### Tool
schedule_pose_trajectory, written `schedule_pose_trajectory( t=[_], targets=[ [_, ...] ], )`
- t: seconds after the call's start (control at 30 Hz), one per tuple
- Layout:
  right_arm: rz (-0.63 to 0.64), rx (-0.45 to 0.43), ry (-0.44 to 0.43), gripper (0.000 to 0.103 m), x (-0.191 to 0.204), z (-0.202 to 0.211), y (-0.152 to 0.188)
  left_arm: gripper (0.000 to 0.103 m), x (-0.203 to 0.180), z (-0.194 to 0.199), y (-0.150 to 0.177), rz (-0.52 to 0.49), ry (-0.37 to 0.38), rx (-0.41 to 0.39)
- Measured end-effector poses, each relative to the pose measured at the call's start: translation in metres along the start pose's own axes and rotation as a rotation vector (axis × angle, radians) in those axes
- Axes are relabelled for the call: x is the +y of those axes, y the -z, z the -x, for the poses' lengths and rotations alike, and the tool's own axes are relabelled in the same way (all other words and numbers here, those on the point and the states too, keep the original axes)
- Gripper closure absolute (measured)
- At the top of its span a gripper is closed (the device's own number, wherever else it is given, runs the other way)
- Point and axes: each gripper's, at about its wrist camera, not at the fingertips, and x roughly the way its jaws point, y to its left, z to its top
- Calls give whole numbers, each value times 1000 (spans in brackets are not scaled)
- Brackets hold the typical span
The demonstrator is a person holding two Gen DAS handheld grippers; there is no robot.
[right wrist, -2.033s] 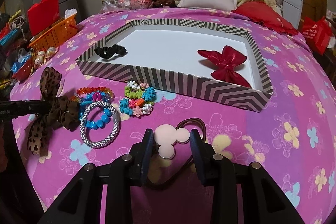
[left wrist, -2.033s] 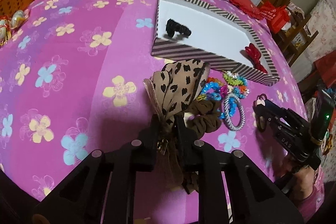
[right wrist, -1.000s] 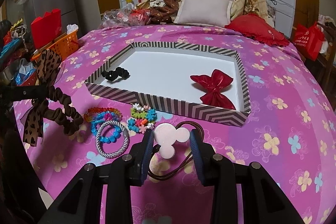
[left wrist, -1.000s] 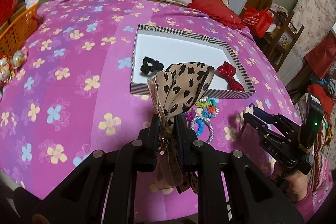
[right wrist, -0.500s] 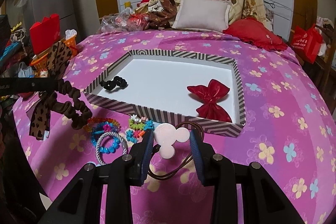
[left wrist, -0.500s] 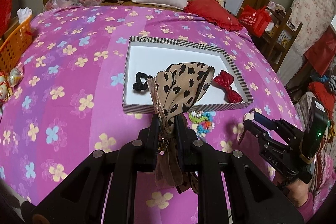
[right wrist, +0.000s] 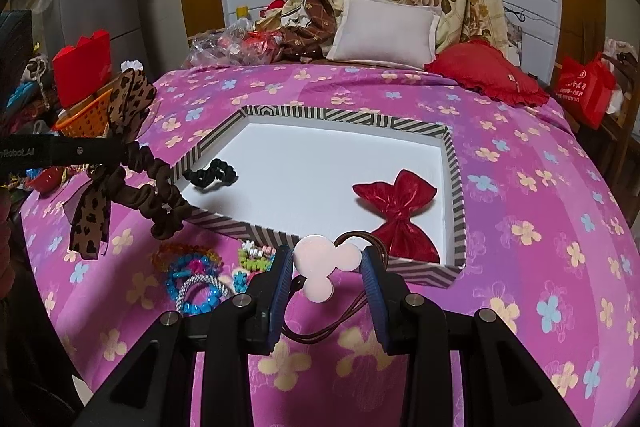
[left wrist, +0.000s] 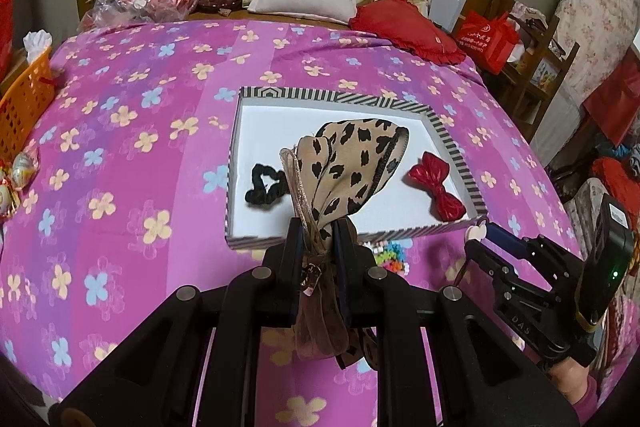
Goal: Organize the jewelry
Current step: 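Carry the leopard bow with the left tool into the tray while the right tool carries the pink tie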
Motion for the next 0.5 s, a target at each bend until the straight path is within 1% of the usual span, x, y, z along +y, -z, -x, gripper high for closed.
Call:
schedule_pose_trajectory(
  t=[0.2,0.5],
  targets=[
    [-8,-8,2,69,-6,-6,-14,89,-1,-10,-15,2,6,-1],
    [-10,-5,6,69,-15,-23,-30,89,-12,-30,-33,-21,5,6]
  ],
)
